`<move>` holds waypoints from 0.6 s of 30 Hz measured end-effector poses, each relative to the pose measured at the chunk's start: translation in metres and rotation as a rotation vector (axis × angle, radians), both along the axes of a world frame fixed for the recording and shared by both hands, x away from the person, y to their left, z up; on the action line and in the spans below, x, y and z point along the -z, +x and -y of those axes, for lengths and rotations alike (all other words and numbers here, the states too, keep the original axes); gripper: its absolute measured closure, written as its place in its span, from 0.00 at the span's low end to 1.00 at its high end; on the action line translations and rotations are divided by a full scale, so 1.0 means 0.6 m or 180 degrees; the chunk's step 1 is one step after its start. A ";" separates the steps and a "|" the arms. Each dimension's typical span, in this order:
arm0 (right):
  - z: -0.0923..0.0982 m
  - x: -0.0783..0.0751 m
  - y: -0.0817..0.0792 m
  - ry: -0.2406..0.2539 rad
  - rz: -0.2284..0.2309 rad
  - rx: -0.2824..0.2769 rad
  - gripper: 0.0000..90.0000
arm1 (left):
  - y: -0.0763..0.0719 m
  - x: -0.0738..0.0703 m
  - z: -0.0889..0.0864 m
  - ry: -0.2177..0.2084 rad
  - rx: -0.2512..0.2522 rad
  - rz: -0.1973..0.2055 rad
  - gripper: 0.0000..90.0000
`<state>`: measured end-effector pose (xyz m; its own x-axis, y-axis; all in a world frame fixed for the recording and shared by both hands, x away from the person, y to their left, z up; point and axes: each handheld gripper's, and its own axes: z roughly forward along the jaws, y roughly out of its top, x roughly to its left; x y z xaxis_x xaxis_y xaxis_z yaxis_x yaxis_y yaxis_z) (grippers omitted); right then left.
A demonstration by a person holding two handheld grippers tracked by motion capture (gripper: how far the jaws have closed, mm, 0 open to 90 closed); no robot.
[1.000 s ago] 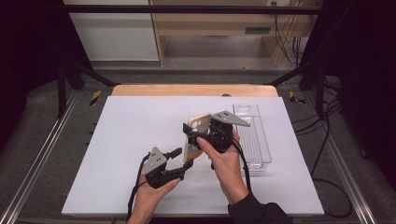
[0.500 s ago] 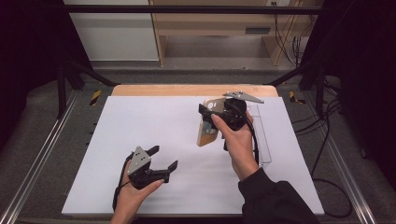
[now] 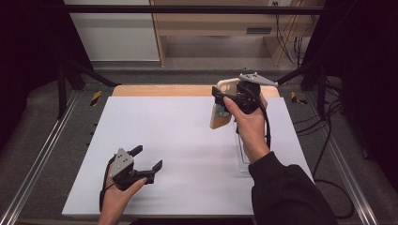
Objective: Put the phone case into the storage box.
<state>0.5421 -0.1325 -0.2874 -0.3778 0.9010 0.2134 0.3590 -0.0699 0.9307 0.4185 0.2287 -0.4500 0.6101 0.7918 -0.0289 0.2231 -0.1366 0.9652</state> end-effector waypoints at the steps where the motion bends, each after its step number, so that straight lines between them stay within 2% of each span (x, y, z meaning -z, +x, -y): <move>1: 0.003 -0.002 0.002 -0.0035 0.0018 0.0019 0.13 | -0.001 0.001 -0.004 0.0002 -0.0021 0.0007 0.06; 5: 0.017 -0.005 0.010 -0.0114 0.0064 0.0104 0.13 | -0.006 0.002 -0.022 0.0018 0.0000 0.0142 0.05; 7: 0.026 -0.007 0.014 -0.0118 0.0076 0.0136 0.13 | -0.007 0.001 -0.032 0.0012 -0.0032 0.0209 0.05; 9: 0.036 -0.009 0.017 -0.0189 0.0097 0.0183 0.13 | -0.007 0.000 -0.042 0.0000 -0.0068 0.0252 0.04; 12: 0.054 -0.010 0.022 -0.0302 0.0142 0.0274 0.13 | -0.007 0.000 -0.053 -0.0003 -0.0108 0.0271 0.04; 15: 0.070 -0.010 0.025 -0.0341 0.0172 0.0359 0.13 | -0.009 0.004 -0.065 0.0015 -0.0163 0.0265 0.04; 18: 0.089 -0.008 0.029 -0.0416 0.0243 0.0471 0.13 | -0.019 0.005 -0.078 0.0065 -0.0212 0.0261 0.04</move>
